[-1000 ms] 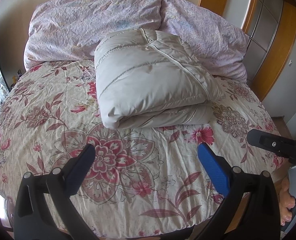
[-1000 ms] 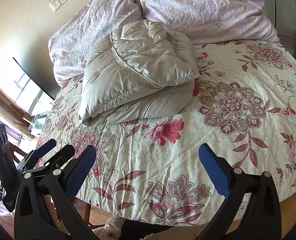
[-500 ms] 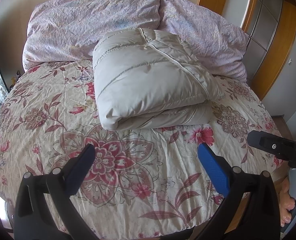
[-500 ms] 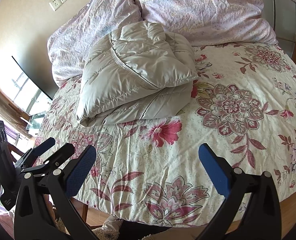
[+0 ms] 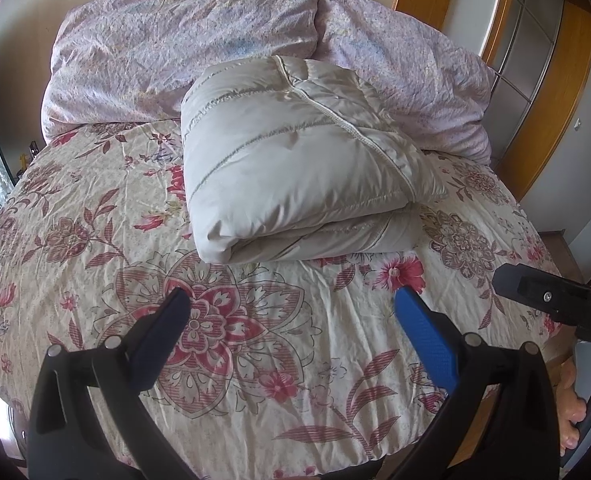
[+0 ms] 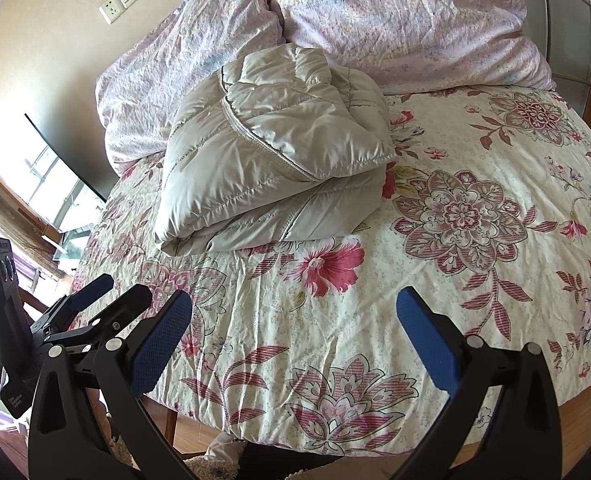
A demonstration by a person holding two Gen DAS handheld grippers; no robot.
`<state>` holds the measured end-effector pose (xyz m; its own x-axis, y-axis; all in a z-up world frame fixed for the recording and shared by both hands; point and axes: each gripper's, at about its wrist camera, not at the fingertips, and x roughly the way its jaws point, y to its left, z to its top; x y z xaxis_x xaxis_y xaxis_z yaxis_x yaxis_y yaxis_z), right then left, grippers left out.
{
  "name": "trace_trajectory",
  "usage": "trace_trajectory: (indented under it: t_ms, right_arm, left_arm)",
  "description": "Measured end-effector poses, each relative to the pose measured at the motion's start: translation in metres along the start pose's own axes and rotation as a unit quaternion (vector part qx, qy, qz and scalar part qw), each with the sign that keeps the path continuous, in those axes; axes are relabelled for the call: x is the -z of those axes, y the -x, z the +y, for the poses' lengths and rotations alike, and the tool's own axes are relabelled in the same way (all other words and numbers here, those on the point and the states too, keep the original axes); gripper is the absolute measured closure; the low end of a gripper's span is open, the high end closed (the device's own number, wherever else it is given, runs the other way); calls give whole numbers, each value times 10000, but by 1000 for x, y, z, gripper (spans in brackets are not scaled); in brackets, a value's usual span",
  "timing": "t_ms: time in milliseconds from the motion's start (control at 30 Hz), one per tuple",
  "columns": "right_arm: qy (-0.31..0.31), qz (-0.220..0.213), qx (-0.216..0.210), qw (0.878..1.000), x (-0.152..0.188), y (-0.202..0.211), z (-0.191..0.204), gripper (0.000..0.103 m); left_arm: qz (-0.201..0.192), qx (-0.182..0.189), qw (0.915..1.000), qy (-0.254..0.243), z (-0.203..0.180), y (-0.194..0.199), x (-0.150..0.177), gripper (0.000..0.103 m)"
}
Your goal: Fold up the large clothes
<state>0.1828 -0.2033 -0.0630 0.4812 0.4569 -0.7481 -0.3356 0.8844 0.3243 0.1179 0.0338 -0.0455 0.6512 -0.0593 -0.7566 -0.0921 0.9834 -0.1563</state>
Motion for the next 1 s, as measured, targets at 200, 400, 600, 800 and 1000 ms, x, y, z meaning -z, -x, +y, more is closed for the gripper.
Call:
trace_trajectory:
  t_ms: [200,400,600,800,1000]
  right_arm:
    - [10,-16,-17,10000,-2,0,0,1]
    - [1,-36,-32,10000,-2,0,0,1]
    - [-1,-31,-39,10000,-3,-1,0,1]
    - [-11,-23,-36,10000,-2,-3,1,1]
    - [-13,-21,-38,10000,-2,-4,0,1]
  left_arm:
    - [-12,-18,10000,-5,1,-1,-2,2]
    - [-62,-79,9999,-30,2,-1,-3,2]
    - [-66,-85,9999,-27,2,-1,-3,2]
    - [-65,-87,9999,-32,2,-2,-3,2]
    - [-74,-110,9999,-26,5,-3,-4,2]
